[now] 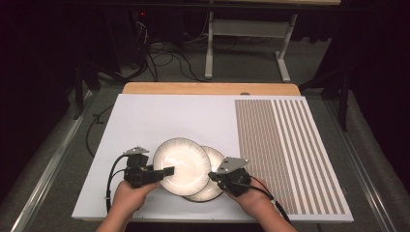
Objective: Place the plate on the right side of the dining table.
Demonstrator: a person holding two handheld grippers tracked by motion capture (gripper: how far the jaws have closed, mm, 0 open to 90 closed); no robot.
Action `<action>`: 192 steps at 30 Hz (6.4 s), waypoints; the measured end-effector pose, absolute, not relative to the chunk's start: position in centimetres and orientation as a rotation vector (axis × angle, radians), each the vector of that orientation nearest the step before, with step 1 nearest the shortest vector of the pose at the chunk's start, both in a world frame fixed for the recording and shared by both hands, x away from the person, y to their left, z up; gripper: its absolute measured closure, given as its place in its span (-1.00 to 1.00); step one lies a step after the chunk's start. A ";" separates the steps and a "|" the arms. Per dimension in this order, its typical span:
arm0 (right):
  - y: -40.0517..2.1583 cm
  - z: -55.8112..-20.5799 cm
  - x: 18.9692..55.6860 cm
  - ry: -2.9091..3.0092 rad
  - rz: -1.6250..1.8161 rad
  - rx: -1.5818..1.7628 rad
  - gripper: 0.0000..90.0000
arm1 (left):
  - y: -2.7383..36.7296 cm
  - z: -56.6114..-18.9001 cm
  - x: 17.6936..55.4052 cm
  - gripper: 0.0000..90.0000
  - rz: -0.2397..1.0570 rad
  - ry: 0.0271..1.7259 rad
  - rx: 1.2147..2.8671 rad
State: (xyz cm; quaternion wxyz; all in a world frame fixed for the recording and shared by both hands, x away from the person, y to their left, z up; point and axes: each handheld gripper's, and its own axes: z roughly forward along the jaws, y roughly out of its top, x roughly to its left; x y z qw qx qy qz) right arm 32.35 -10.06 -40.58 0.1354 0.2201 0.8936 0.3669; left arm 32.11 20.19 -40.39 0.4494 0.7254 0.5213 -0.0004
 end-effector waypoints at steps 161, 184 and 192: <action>-12.1 -40.5 33.8 2.359 1.479 0.926 -0.24 | 17.7 -37.7 28.0 0.74 0.460 0.862 1.814; -12.9 -41.2 34.6 2.384 1.535 1.064 0.37 | 17.8 -37.8 28.1 0.74 0.456 0.869 1.813; -13.0 -41.2 34.5 2.384 1.525 1.073 0.66 | 17.7 -37.8 28.0 0.74 0.457 0.867 1.813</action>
